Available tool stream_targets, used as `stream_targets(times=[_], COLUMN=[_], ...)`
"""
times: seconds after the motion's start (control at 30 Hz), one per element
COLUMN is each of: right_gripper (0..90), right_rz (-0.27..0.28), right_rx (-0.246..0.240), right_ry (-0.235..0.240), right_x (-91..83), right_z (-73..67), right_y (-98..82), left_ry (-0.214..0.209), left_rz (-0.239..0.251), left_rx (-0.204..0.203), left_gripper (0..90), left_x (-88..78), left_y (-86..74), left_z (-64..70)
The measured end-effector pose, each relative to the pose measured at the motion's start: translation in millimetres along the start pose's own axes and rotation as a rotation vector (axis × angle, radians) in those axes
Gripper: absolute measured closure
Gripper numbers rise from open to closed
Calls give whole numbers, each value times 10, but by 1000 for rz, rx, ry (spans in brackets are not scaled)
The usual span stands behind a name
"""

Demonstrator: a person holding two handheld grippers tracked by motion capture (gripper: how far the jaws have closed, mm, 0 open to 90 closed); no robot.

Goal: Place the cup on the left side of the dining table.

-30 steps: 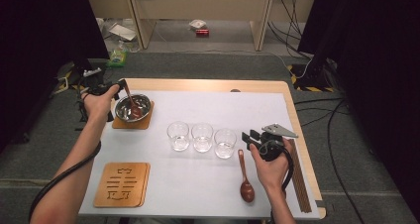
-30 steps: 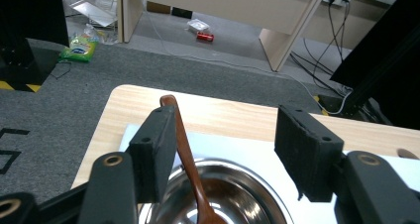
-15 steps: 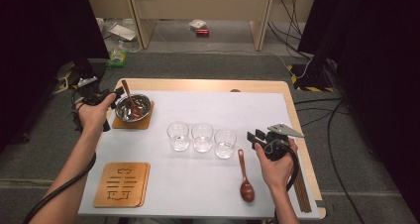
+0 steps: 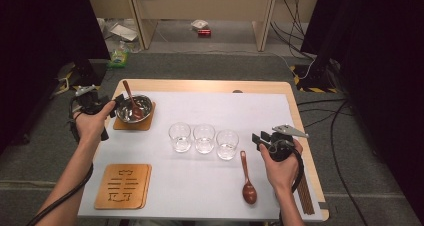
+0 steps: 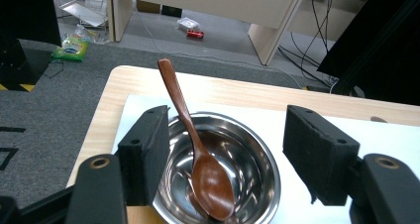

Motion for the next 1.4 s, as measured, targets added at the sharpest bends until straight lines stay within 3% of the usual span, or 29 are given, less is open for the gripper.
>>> stream_targets(times=[0.43,0.53,0.7,0.93,1.0,1.03,1.07,1.17,1.2,1.23,1.27,1.3,1.33,1.4], right_gripper=[612,617,631,649,662,673,673,694,711,711,727,727,744,751], right_rz=[-54,-89,-138,-232,-277,-308,-308,-363,-405,-405,-451,-451,-492,-513], right_rx=[14,27,20,42,59,69,69,85,96,96,111,111,94,108], right_ry=[-51,-70,-94,-133,-143,-153,-153,-158,-163,-163,-173,-173,-177,-180], right_x=[-14,-20,-32,-80,-84,-85,-85,-82,-72,-72,-60,-60,-46,-41], right_z=[161,247,360,558,623,672,672,742,780,780,806,806,850,856], right_y=[30,48,75,102,85,67,67,32,9,9,-10,-10,-26,-29], left_ry=[-41,-55,-65,-58,-57,-45,-45,-44,-49,-49,-48,-48,-48,-50], left_rz=[-8,-16,-19,-17,-22,-31,-31,-30,-29,-29,-27,-27,-26,-26], left_rx=[45,59,48,44,41,57,57,43,37,37,39,39,39,36], left_gripper=[332,330,329,330,330,329,330,330,330,330,330,330,330,330], left_x=[-294,-353,-399,-447,-456,-460,-460,-478,-491,-491,-504,-504,-508,-511], left_y=[-279,-399,-518,-647,-684,-705,-705,-716,-718,-718,-717,-717,-717,-719], left_z=[42,62,55,32,20,12,12,-7,-15,-15,-12,-12,-10,-9])
Point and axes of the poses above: each handheld gripper's, and its own axes: x roughly forward along the jaws, y roughly out of its top, z roughly to its right, the point moved 1 cm from there along x, roughly forward along the jaws, and after that the axes turned 4 degrees about -y, right-handed, at the moved point
